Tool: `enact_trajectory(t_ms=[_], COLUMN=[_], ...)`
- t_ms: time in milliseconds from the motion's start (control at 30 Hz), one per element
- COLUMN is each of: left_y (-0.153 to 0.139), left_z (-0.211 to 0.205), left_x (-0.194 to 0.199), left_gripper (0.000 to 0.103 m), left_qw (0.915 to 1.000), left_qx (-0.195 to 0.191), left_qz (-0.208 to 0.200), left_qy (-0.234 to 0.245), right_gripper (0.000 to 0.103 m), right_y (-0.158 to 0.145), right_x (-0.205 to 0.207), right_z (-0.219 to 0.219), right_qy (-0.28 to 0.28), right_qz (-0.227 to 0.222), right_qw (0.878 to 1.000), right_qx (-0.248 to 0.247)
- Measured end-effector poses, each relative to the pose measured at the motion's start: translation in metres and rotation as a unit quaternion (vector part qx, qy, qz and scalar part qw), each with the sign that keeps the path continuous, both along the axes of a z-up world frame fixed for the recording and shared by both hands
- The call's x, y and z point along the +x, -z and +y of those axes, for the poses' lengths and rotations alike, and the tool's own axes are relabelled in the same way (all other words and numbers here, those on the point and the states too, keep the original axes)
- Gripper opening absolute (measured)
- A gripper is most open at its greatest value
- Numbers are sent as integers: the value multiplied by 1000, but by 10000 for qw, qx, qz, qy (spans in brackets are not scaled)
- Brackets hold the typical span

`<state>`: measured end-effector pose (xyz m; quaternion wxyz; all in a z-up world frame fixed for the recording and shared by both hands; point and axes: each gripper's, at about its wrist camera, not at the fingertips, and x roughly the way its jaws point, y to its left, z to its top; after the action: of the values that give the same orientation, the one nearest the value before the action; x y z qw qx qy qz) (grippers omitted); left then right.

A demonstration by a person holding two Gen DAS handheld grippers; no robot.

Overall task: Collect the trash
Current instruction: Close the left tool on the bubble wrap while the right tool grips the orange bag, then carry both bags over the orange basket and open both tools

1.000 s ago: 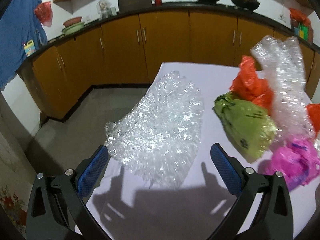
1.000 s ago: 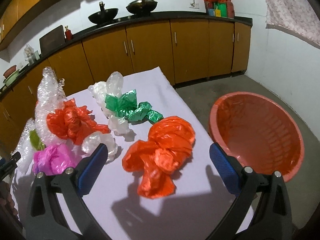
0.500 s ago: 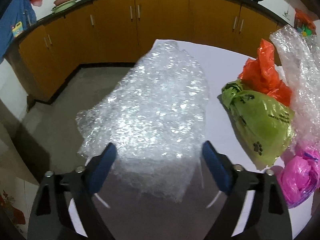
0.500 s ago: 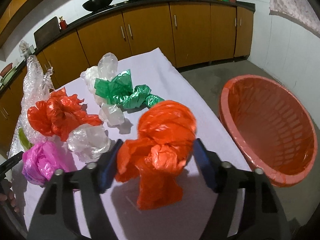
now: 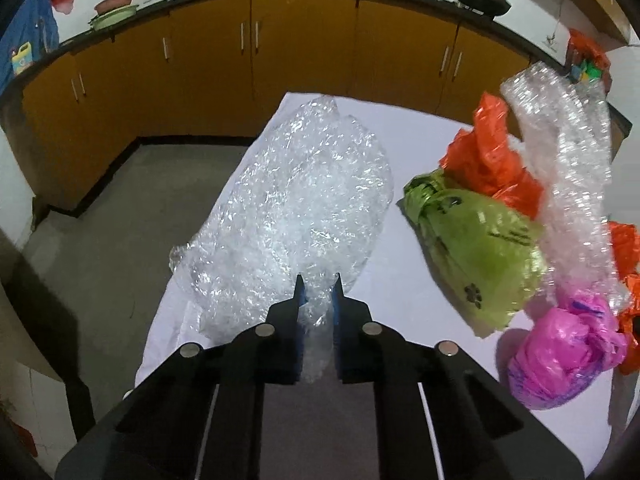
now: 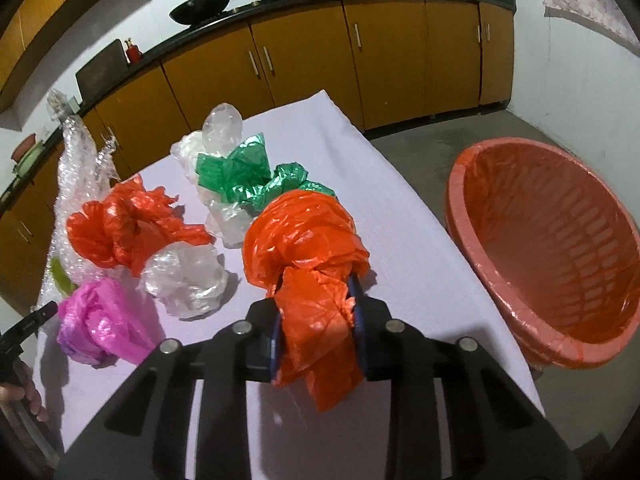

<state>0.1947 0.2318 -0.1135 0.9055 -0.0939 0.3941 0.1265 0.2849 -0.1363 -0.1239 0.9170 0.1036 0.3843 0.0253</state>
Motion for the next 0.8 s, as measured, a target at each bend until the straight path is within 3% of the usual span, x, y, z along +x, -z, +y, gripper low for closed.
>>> enact_trajectory(t_ms=[467,700,800], left_y=[-74,-116,-131], left_z=[-38,-102,-146], left_x=[-41,-49,-49], left_gripper=[10,10,10], left_qw=[9946,9840,9751], left_qx=[101,71,-18], left_qz=[-955,-1426,-1596], left_qy=[394,1066,1538], right_gripper=[26,26,26], right_y=[-39,-59,-65], right_x=[-30,-45,-52], right_z=[-16,-40,-60], right_qy=[-75,54,236], right_qz=[-548,-843,-961], right_qw=[9981,9964,9951], right_qx=[289,121,-43])
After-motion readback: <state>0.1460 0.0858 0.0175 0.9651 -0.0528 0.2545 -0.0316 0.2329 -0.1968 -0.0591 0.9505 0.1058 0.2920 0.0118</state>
